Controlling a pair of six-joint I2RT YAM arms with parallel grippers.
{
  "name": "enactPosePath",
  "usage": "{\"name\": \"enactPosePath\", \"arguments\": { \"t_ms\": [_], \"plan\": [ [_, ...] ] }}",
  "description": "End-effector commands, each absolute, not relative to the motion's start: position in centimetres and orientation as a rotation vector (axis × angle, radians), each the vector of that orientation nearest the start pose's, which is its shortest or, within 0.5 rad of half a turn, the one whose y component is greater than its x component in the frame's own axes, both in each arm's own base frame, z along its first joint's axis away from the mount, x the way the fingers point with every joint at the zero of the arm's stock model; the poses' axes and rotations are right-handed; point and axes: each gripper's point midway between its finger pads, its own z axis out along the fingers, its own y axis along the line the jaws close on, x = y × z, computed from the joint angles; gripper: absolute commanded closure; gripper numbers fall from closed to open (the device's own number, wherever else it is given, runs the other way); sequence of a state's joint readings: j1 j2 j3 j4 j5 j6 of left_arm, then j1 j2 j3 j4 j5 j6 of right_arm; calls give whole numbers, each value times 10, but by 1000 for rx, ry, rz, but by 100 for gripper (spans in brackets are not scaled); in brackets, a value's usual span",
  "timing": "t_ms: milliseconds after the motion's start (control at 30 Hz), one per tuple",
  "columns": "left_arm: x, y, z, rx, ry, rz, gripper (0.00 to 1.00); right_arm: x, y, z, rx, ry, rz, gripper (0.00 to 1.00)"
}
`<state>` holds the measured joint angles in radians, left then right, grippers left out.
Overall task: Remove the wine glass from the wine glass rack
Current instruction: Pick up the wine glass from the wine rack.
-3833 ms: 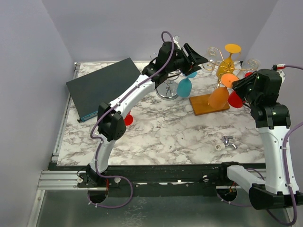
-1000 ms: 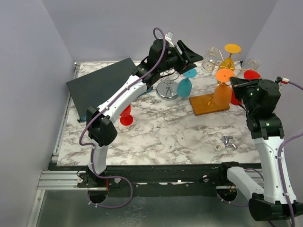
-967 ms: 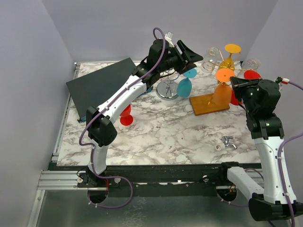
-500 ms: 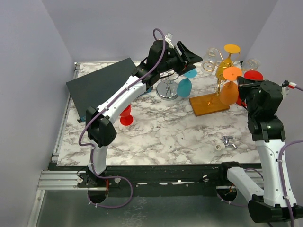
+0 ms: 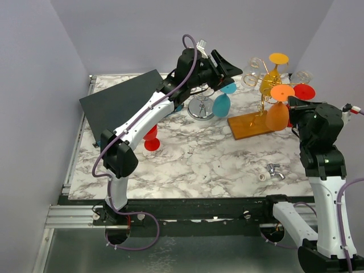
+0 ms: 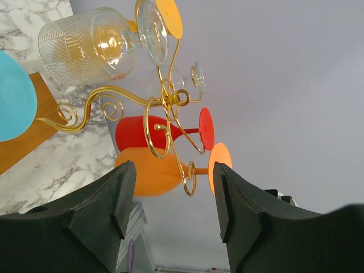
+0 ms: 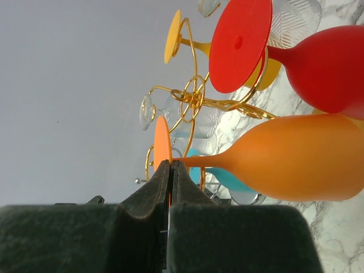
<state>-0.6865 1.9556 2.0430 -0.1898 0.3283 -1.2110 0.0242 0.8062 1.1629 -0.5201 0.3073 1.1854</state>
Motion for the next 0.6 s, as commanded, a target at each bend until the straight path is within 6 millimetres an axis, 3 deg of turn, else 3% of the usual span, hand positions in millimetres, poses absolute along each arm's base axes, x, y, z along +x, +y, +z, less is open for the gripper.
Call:
{"name": "enactPosePath", "arguments": {
  "t_ms": [0,300,567],
  "plan": [
    [383,-429,424,-198,1916,-1630,37,274,-18,394,1170,1311,580,99],
    [370,-424,423,-171,1921,-1643,37,241,-12,390,1135,1369,586,99],
    [335,-394,428,-116,1898,-1617,35,217,34,399,953,1550,766,99]
  ]
}}
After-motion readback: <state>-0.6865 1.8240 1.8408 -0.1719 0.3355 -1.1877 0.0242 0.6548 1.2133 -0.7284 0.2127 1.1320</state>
